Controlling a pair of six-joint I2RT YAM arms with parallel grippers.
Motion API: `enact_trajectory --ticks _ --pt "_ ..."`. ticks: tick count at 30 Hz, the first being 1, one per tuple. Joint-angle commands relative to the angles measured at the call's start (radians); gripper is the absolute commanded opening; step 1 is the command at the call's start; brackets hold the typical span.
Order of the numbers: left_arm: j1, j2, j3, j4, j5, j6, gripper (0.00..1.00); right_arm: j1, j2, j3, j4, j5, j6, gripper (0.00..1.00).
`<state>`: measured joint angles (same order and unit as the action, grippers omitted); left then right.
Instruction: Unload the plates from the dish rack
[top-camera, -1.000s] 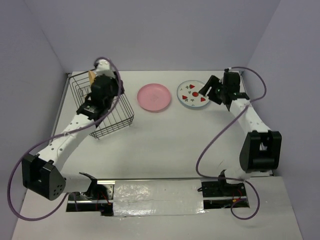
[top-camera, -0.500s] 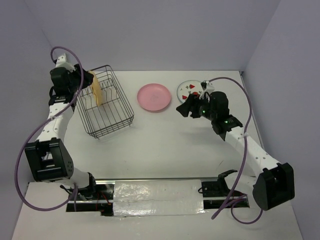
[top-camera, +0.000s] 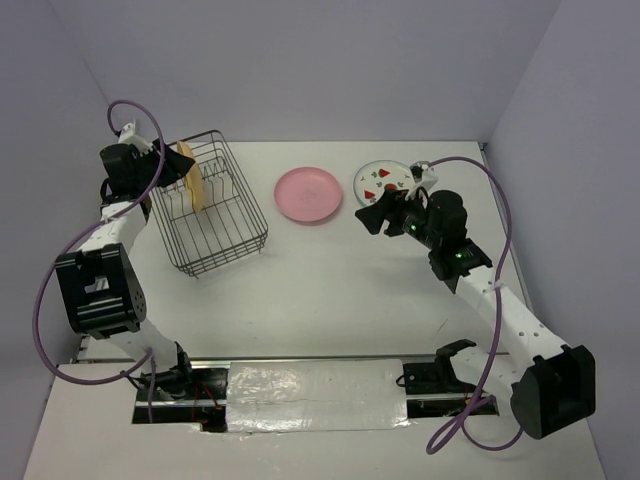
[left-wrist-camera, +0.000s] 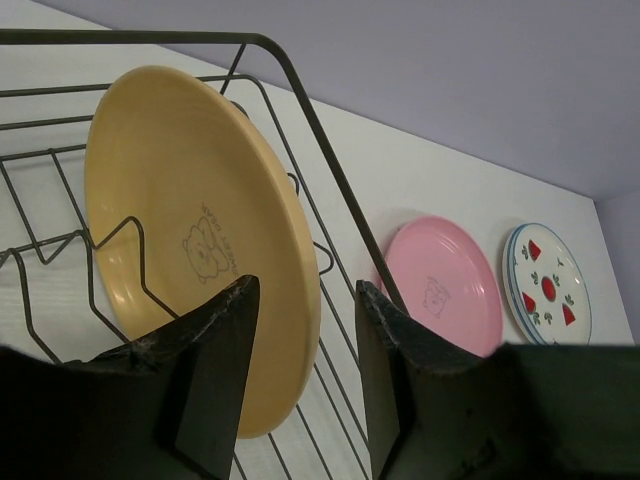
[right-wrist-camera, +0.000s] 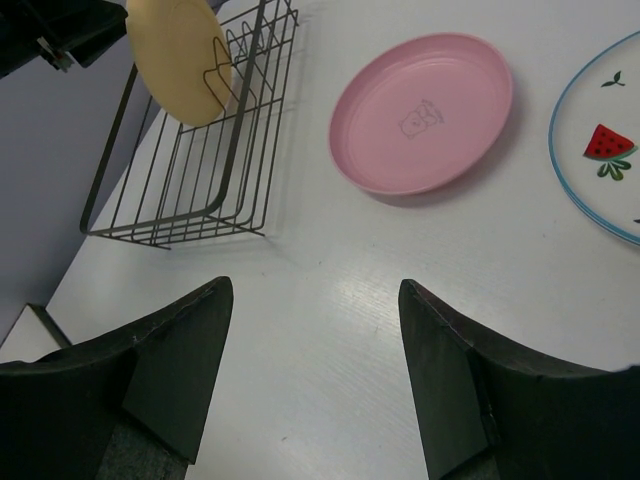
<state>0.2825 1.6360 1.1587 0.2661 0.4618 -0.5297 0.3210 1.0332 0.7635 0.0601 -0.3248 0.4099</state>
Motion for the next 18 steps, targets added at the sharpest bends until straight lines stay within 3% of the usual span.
enact_trajectory --ticks 1,14,18 --pt "0.001 0.01 0.025 0.079 0.058 -0.009 0.55 -0.002 -0.038 -0.021 0.06 0.023 -0.011 0.75" --pt "-0.011 0.056 0.087 0.002 0.074 -0.007 0.44 -0.002 -0.038 -0.035 0.081 -0.005 0.024 0.75" --pt "-0.011 0.042 0.096 -0.01 0.058 -0.01 0.28 -0.002 -0.059 -0.044 0.084 -0.01 0.03 0.75"
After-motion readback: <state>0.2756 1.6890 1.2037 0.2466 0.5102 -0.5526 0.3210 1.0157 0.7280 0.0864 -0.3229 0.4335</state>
